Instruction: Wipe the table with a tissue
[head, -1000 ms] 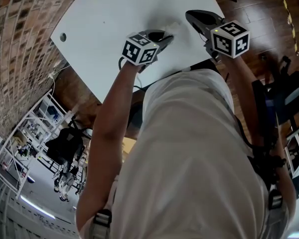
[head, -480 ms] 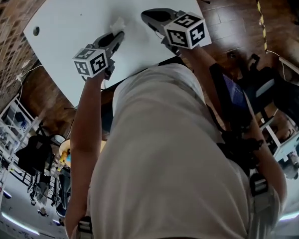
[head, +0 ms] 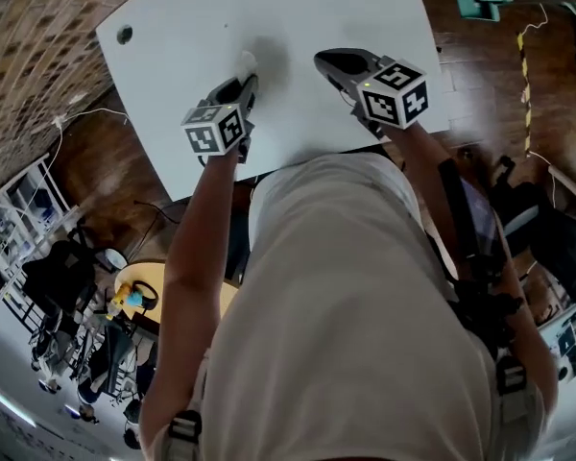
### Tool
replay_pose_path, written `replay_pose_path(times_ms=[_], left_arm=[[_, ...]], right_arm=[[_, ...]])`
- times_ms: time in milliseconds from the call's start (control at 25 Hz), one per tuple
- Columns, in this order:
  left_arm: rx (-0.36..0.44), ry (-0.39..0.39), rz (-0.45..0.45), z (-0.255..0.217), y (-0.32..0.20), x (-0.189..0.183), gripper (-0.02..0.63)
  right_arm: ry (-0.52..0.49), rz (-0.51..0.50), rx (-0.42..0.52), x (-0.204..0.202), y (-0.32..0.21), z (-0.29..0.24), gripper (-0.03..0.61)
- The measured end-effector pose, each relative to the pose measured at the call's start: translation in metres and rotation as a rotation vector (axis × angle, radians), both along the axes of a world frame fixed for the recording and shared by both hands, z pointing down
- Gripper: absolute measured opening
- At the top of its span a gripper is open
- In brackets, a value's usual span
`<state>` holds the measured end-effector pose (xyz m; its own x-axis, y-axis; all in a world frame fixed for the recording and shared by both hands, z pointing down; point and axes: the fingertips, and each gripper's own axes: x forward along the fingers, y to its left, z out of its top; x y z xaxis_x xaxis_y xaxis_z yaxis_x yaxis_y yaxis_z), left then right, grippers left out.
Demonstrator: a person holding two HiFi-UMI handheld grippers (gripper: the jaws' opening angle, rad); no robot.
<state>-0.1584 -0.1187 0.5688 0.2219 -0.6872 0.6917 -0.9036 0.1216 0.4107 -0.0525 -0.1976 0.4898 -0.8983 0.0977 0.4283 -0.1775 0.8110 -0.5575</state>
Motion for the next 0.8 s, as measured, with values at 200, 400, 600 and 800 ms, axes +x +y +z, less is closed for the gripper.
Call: replay_pose_path(times_ms=[200,400,600,800], left_arm=[[-0.05,-0.108,-0.037,0.007,-0.013,-0.061,0.069],[-0.106,-0.217,-0.014,0.019,-0.036,-0.099,0.069],[-0.155,-0.312,-0.037,0.017,-0.056,-0.135,0.069],[-0.199,-0.388,0.016,0.025,-0.073,-0.152,0.069]], right_arm=[[0.028,0.003,0.0,-0.017,0.007,0.005,0.009],[0.043,0.037,-0.005,-0.016,0.008,0.005,0.009],[0.056,0.082,-0.018,-0.004,0.002,0.012,0.009],[0.058,0.112,-0.032,0.003,0.002,0.019,0.009]])
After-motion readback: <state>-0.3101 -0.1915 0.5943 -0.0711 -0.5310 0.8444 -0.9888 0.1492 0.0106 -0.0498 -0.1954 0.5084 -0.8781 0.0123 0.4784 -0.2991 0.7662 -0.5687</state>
